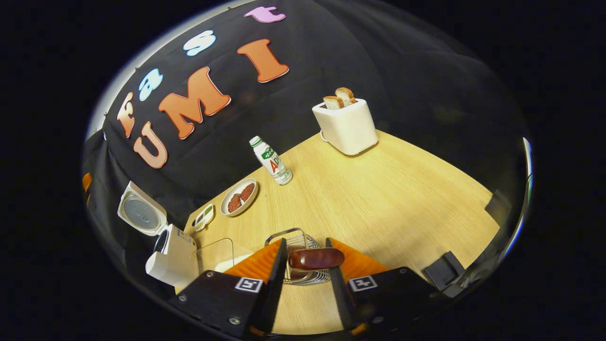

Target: Close the left gripper, press the button to open the rice cooker; take a wooden spoon from the chopstick holder with the right hand, scoop a spoonful of rice and pour it into the rice cooker, then put the wooden spoon back into the chopstick holder.

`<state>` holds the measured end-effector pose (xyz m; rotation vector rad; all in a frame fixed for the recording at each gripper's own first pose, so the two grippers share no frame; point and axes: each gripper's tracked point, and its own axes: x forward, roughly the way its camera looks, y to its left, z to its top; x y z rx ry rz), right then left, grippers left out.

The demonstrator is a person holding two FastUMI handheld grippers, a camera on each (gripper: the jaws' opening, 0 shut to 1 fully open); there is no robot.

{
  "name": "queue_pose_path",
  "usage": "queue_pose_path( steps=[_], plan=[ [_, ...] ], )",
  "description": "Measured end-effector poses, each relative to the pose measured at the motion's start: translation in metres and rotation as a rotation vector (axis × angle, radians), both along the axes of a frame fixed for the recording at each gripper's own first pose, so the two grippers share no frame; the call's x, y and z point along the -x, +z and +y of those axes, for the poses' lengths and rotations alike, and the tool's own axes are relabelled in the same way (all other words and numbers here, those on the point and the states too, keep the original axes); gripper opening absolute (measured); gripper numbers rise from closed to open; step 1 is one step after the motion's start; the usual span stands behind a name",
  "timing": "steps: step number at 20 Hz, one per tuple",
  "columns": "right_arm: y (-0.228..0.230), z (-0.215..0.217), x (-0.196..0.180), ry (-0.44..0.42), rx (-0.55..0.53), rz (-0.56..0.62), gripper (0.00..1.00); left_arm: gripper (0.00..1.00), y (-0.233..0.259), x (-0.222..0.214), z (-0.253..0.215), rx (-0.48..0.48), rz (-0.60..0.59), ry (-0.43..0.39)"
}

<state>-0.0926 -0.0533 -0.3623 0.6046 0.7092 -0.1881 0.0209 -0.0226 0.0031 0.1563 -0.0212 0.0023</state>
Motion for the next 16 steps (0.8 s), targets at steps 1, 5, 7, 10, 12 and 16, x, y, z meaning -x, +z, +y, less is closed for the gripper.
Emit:
queue_pose_path(
  steps=[1, 5, 7, 10, 12, 16],
  plan=[
    [0.002, 0.006, -0.003, 0.009, -0.010, -0.011, 0.42, 0.98, 0.001, 0.001, -0.001, -0.006, 0.000, 0.001],
    [0.010, 0.020, -0.021, 0.044, -0.036, -0.030, 0.28, 0.97, -0.002, 0.008, 0.002, -0.003, -0.002, 0.021],
    [0.011, 0.022, -0.027, 0.071, -0.016, -0.029, 0.22, 0.97, 0.000, 0.013, 0.008, 0.002, -0.005, 0.044],
    [0.023, 0.020, -0.036, 0.092, 0.000, -0.038, 0.18, 0.97, 0.003, 0.024, 0.025, 0.010, -0.016, 0.100],
    [0.034, 0.017, -0.038, 0.099, 0.025, -0.050, 0.18, 0.97, 0.003, 0.034, 0.037, 0.014, -0.018, 0.149],
    [0.076, 0.020, -0.045, 0.147, 0.073, -0.112, 0.18, 0.97, -0.003, 0.051, 0.058, 0.022, -0.014, 0.226]
  ],
)
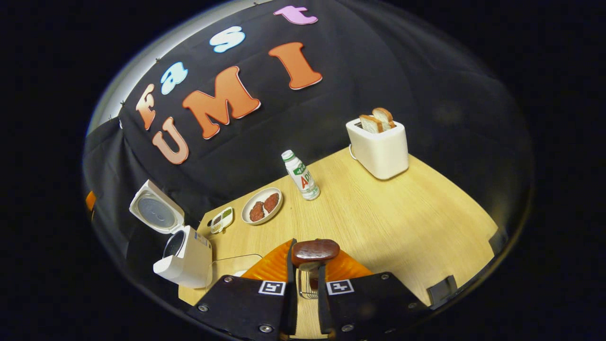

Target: Close the left gripper, press the button to open the rice cooker; take a wooden spoon from the chopstick holder with the right hand, scoop a spoonful of rice and pour it into the rice cooker, then put the wooden spoon back into the chopstick holder.

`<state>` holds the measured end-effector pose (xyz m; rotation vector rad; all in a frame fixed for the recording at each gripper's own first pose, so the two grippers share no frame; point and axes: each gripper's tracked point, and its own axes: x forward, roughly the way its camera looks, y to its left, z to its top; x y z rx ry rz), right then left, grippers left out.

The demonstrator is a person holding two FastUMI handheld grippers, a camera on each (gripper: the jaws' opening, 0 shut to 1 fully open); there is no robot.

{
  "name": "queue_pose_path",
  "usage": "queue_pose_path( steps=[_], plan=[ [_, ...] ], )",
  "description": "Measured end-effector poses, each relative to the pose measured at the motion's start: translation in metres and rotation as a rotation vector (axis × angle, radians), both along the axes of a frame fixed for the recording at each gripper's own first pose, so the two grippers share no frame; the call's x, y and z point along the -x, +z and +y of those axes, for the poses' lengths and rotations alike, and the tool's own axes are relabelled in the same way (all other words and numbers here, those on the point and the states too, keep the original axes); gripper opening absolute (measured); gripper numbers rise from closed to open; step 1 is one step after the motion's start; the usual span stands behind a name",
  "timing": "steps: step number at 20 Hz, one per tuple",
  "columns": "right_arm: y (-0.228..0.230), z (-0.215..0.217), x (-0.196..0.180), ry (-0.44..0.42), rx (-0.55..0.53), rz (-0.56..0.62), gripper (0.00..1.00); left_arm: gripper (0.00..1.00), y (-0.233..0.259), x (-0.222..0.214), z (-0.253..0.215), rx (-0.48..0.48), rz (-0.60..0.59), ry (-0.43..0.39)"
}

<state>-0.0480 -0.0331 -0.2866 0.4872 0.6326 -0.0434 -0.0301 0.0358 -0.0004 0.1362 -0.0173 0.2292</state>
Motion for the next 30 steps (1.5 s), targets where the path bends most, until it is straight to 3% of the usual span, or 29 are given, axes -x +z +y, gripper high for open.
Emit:
queue_pose_path(
  steps=[6, 12, 20, 24, 30],
  plan=[
    [0.049, 0.047, -0.006, 0.045, -0.033, -0.036, 0.17, 0.97, -0.007, -0.007, 0.030, 0.054, -0.028, 0.011],
    [0.040, 0.129, 0.000, 0.118, -0.010, 0.018, 0.18, 0.97, -0.023, -0.024, 0.076, 0.048, -0.010, -0.036],
    [-0.026, 0.166, -0.013, 0.195, 0.232, 0.096, 0.17, 1.00, -0.055, -0.022, 0.116, 0.047, 0.034, -0.043],
    [-0.039, 0.174, -0.028, 0.238, 0.346, 0.074, 0.17, 1.00, -0.067, -0.024, 0.130, 0.048, 0.050, -0.019],
    [-0.048, 0.202, -0.029, 0.332, 0.391, 0.036, 0.17, 1.00, -0.080, -0.028, 0.135, 0.079, 0.070, 0.014]
  ],
)
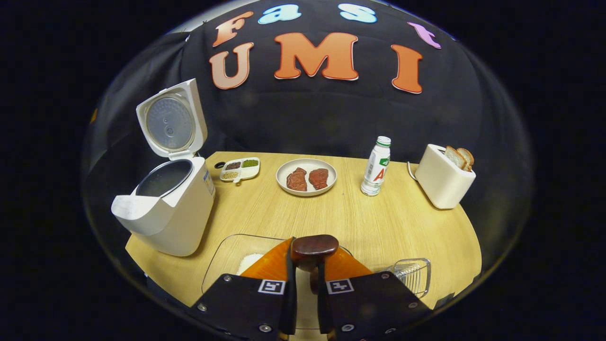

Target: Close the left gripper, press the button to open the rice cooker; take a wooden spoon from the chopstick holder with the right hand, scoop a spoonful of rice and pour it into the rice cooker, then put the wooden spoon back into the chopstick holder.

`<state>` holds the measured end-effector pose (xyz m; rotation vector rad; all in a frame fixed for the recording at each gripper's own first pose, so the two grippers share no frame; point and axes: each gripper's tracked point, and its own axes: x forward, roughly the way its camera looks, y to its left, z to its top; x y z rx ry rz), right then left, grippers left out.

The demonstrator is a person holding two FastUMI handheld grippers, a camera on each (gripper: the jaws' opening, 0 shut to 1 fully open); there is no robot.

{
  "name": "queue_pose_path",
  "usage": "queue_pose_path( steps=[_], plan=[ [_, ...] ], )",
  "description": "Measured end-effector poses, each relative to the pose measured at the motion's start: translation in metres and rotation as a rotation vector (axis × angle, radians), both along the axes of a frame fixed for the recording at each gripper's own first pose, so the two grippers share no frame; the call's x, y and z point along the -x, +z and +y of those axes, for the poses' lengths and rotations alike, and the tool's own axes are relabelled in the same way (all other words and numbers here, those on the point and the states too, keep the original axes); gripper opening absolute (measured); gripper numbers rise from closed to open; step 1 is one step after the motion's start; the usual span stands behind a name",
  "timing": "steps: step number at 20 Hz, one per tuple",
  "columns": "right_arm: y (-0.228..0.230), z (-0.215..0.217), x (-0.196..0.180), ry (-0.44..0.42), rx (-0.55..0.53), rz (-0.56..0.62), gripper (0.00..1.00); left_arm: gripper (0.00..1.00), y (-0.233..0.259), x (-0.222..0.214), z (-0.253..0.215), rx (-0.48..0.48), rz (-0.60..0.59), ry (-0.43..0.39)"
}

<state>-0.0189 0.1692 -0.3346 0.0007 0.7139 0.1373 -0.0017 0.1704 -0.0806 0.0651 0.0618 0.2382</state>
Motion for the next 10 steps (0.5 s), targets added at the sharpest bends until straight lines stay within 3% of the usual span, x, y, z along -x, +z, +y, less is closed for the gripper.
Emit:
queue_pose_path(
  steps=[5, 6, 7, 10],
  plan=[
    [-0.011, 0.023, 0.009, -0.034, -0.171, 0.062, 0.18, 0.98, -0.005, 0.003, -0.001, -0.014, 0.015, -0.005],
    [-0.009, 0.026, 0.009, -0.049, -0.222, 0.075, 0.13, 0.98, -0.006, 0.004, 0.001, -0.016, 0.018, -0.004],
    [-0.009, 0.032, 0.009, -0.060, -0.264, 0.087, 0.17, 0.98, -0.008, 0.006, 0.002, -0.017, 0.024, -0.002],
    [-0.009, 0.048, 0.008, -0.077, -0.372, 0.138, 0.18, 0.97, -0.017, 0.012, 0.009, -0.015, 0.057, 0.017]
  ],
)
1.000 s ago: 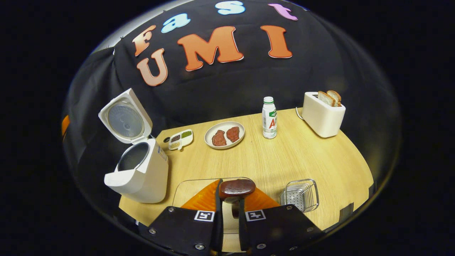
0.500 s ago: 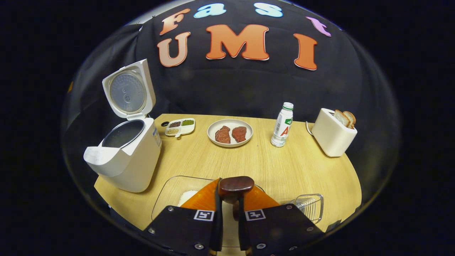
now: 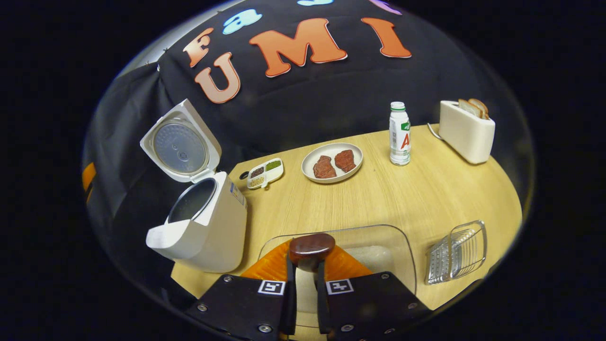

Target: Close the left gripper, press the button to open the rice cooker; take a wooden spoon from the chopstick holder with the right hand, scoop a spoonful of rice and pour it into the rice cooker, then put the wooden spoon back into the chopstick holder.

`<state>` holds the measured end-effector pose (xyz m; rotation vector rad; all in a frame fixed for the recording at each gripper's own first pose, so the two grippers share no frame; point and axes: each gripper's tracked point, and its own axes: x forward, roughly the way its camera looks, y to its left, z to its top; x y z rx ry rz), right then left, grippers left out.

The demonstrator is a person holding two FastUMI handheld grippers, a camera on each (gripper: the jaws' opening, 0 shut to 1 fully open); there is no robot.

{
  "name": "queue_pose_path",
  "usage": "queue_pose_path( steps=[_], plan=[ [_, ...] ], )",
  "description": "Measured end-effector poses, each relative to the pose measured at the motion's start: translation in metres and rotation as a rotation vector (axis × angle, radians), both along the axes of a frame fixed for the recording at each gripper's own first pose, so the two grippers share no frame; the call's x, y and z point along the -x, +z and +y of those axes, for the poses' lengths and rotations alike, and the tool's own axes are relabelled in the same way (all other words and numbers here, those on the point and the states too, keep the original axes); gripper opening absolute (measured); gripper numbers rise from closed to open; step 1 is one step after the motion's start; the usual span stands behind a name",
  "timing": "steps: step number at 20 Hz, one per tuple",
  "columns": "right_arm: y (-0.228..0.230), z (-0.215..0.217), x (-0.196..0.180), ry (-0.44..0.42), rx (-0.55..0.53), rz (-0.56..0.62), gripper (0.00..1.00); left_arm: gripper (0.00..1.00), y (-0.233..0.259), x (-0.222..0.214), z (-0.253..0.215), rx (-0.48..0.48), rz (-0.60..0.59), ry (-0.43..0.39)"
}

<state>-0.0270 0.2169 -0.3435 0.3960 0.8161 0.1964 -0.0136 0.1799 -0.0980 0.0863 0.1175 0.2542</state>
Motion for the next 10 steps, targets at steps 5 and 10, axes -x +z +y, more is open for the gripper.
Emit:
queue_pose_path(
  steps=[5, 10],
  plan=[
    [-0.003, 0.003, -0.004, -0.065, -0.161, 0.081, 0.17, 1.00, -0.006, 0.008, 0.012, -0.001, 0.020, 0.033],
    [-0.008, -0.007, -0.001, -0.158, -0.355, 0.164, 0.18, 0.97, -0.004, 0.007, 0.011, -0.007, 0.020, 0.035]
  ],
)
